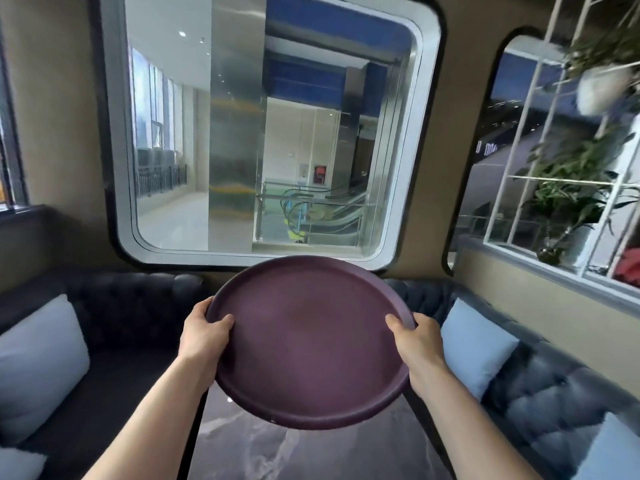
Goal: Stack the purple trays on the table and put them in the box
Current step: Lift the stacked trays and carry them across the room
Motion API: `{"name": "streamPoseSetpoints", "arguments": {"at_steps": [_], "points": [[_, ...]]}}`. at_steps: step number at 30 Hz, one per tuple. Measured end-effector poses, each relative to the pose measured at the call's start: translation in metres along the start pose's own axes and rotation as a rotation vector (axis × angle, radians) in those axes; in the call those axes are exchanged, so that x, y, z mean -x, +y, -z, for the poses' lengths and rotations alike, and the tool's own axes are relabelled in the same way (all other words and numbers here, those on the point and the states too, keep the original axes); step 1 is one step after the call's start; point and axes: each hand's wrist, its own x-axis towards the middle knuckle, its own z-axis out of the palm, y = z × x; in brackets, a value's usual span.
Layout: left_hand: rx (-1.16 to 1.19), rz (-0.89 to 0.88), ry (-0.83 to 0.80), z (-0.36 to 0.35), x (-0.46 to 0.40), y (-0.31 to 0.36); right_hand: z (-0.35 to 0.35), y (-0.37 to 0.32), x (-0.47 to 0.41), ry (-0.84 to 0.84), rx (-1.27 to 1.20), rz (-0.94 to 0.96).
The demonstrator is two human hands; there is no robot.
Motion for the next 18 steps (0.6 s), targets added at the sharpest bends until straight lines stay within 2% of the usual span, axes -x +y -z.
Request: {"name": "streamPoseSetpoints", "arguments": {"at_steps": [8, 18], "points": [[0.030, -0.002, -0.172, -0.098, 0.055, 0.006, 0.114, 0.024, -0.010, 0.150, 0.033, -0.062], [0.081, -0.009, -0.502, -0.272, 0.195, 0.006, 0.347, 0.067, 0.016, 0.423, -0.017, -0.146]]}}
